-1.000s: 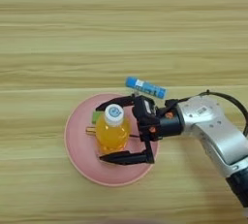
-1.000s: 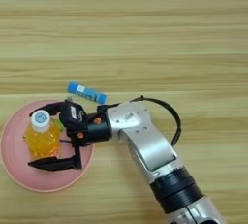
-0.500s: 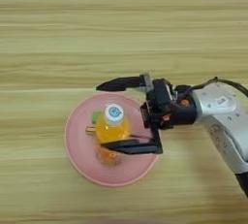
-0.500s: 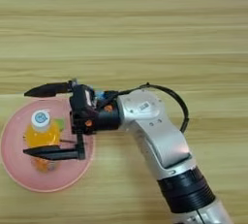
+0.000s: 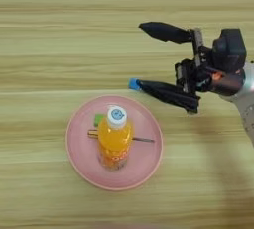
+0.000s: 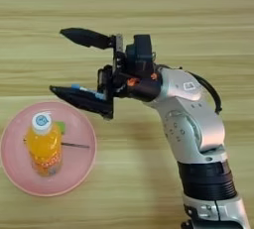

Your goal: Move the objects on the table

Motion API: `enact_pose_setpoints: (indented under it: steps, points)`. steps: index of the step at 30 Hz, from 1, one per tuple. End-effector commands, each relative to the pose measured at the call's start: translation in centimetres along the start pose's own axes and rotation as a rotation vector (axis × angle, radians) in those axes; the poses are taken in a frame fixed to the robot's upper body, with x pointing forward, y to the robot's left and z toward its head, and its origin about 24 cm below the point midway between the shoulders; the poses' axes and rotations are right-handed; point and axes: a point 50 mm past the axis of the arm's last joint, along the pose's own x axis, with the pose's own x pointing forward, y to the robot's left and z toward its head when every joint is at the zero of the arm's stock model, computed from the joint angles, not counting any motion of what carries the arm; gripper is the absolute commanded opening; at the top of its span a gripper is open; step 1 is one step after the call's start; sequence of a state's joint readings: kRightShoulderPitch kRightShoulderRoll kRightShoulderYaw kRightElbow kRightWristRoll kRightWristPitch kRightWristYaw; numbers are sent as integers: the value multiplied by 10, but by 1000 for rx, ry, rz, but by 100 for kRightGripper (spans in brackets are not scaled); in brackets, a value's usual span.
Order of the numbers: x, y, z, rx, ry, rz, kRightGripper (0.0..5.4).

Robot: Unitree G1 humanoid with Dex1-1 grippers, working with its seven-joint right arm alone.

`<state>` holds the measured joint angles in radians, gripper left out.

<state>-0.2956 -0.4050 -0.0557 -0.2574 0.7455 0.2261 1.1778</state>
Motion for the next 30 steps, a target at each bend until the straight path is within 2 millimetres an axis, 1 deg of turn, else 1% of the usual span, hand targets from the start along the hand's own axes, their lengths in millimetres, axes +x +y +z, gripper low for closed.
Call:
enact_pose_setpoints:
  steps: [1,5,12,17,21,24,30]
  points:
    - [0,-17,21,-134,10,-62,538]
    - [-14,-32,16,-155,69,-151,538]
    - [-39,-55,-1,-181,201,-291,538]
    - [-55,-72,-24,-195,363,-406,538]
    - [-63,-80,-41,-195,463,-454,538]
    - [-68,-84,-51,-184,510,-483,538]
    - [-75,-85,-72,-163,629,-489,538]
